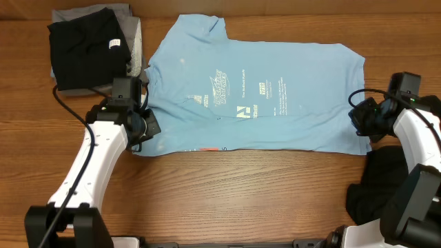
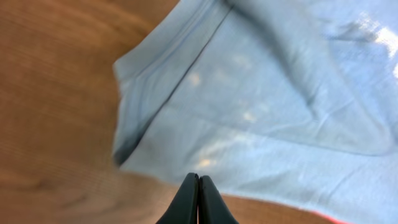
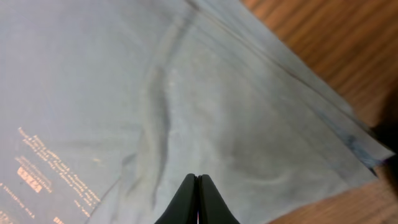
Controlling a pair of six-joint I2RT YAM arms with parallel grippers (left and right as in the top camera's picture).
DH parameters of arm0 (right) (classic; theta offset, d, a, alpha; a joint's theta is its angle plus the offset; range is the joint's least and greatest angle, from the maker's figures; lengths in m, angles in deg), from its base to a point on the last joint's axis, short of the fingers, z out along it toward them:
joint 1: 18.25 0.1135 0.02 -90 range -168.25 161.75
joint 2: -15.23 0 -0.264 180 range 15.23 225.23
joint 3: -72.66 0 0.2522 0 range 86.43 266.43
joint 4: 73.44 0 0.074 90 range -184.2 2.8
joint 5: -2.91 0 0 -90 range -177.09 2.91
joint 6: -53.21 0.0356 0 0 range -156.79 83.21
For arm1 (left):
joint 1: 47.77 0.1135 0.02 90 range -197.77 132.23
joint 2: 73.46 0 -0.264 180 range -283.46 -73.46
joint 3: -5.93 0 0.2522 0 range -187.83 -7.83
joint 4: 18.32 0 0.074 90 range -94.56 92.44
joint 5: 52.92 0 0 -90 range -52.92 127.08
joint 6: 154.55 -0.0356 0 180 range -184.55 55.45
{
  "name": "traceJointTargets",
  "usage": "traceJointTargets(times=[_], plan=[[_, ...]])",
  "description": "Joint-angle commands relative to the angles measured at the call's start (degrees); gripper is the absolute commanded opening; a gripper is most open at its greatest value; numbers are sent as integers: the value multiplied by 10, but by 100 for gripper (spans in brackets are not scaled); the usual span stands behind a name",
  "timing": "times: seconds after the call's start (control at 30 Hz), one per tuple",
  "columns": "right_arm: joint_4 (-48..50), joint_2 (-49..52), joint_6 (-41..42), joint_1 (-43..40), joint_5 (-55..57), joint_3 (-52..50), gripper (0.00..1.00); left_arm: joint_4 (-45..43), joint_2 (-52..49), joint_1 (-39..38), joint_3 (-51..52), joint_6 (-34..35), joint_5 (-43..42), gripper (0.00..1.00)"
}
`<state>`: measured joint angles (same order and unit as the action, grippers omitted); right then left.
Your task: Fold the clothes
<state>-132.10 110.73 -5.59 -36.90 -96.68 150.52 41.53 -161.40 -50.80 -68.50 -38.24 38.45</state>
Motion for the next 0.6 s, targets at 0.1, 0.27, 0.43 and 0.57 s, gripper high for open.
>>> traceJointTargets(times=[0.1, 0.27, 0.43, 0.57], plan=[[11, 20, -16, 31, 31, -1, 4, -41, -78, 0, 1, -33, -29, 4], [12, 70, -9, 35, 50, -1, 4, -40, -130, 0, 1, -41, -29, 4], [12, 110, -9, 35, 51, -1, 4, -41, -173, 0, 1, -43, -27, 4], [-1, 115, 4, 35, 64, -1, 4, -24, -197, 0, 1, -40, -26, 4]])
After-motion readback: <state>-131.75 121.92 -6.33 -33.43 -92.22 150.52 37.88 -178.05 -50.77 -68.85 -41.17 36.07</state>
